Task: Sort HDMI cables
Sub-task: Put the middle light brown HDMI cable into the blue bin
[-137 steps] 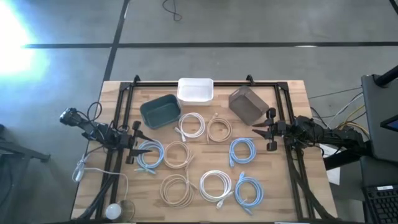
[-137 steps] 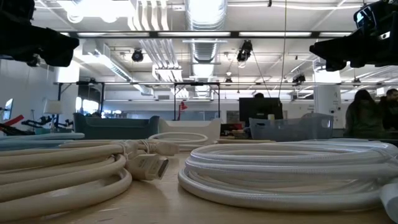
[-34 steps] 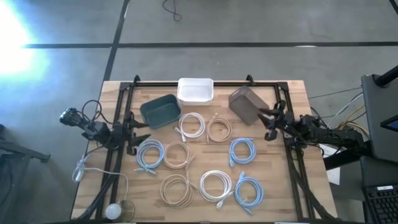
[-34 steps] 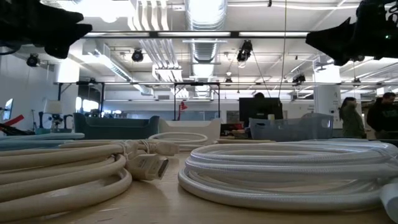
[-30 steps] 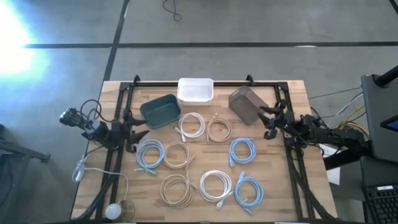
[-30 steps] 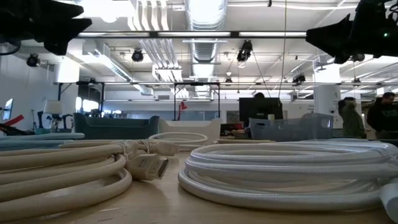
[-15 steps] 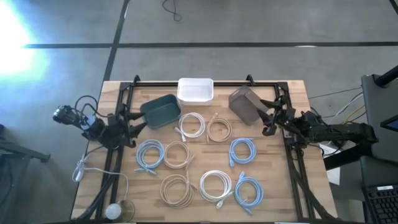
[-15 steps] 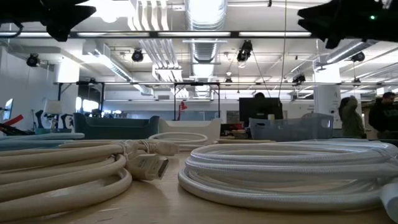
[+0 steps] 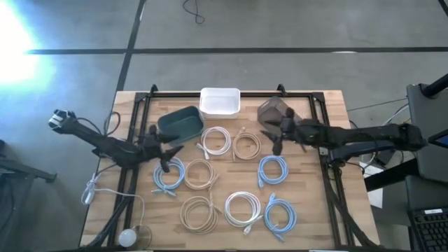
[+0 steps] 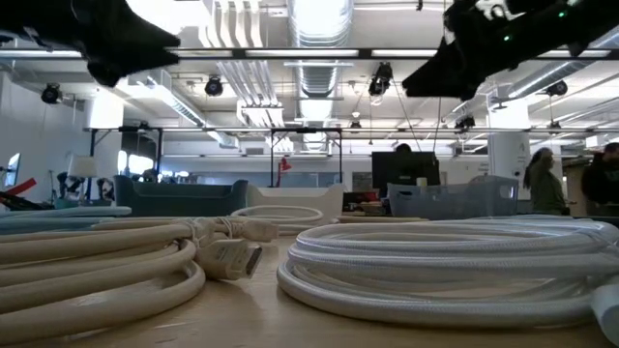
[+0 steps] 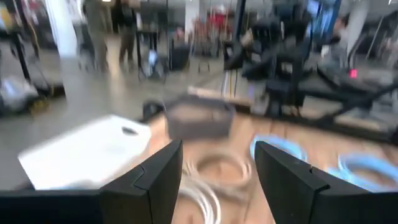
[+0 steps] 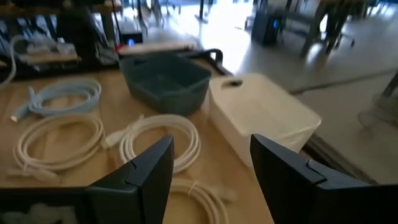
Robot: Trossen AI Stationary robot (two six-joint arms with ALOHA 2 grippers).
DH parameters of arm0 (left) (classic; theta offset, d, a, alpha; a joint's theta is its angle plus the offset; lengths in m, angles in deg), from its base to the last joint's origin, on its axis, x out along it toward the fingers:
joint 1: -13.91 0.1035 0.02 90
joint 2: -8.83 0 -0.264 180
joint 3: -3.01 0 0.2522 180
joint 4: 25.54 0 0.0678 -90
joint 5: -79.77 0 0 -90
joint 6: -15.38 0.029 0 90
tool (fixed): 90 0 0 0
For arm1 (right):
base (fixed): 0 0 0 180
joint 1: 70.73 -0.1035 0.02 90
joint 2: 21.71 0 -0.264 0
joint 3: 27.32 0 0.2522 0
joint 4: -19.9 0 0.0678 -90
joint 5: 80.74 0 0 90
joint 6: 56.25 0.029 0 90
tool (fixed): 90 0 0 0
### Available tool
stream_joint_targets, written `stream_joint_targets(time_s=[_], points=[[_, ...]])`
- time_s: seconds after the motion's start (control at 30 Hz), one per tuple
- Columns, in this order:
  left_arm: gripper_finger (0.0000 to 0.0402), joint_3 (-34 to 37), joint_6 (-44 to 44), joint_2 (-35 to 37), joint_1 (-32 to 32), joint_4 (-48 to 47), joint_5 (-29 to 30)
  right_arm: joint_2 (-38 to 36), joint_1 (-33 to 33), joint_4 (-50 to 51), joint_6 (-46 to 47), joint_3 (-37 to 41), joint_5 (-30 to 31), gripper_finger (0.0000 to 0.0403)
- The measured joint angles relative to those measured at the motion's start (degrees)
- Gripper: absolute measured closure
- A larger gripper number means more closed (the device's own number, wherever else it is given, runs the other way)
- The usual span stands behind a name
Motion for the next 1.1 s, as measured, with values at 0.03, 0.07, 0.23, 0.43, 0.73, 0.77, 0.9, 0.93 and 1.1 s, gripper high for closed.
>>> stream_joint_targets(time_s=[0.03, 0.07, 0.23, 0.43, 0.73, 0.77, 0.9, 0.93, 1.1], points=[[0.0195, -0.5, -2.1, -1.3, 0.0, -1.1, -0.1, 1.7, 0.0, 0.0, 0.0, -0.6, 0.0, 0.0193], [0.0195, -1.2, -3.9, -2.5, 0.2, -2.7, -0.3, 3.4, 0.0, 0.0, 0.0, -1.3, 0.0, 0.0193], [0.0195, -7.8, -10.9, -9.3, 2.7, -14.9, -6.6, 9.7, 0.1, -0.2, -0.4, -5.2, 0.0, 0.0193], [0.0195, -16.1, -12.2, -19.4, 7.3, -26.8, -16.7, 14.5, 0.3, -0.3, -0.4, -8.9, 0.1, 0.0193], [0.0195, -19.8, -11.5, -35.3, 12.7, -28.1, -24.8, 21.2, 0.3, -0.3, -0.2, -12.0, 0.1, 0.0193], [0.0195, -19.8, -11.2, -36.7, 13.1, -28.1, -25.6, 21.9, 0.2, -0.4, -0.2, -12.3, 0.1, 0.0193], [0.0195, -19.8, -12.7, -41.1, 14.7, -28.0, -27.5, 24.7, 0.2, -0.3, 1.2, -13.1, 0.0, 0.0193], [0.0195, -19.8, -12.9, -42.2, 15.0, -28.0, -27.6, 25.3, 0.2, -0.4, 1.5, -13.3, 0.0, 0.0193], [0.0195, -19.7, -12.8, -45.8, 16.2, -28.0, -27.5, 28.1, 0.2, -0.3, 1.5, -14.2, 0.0, 0.0193]])
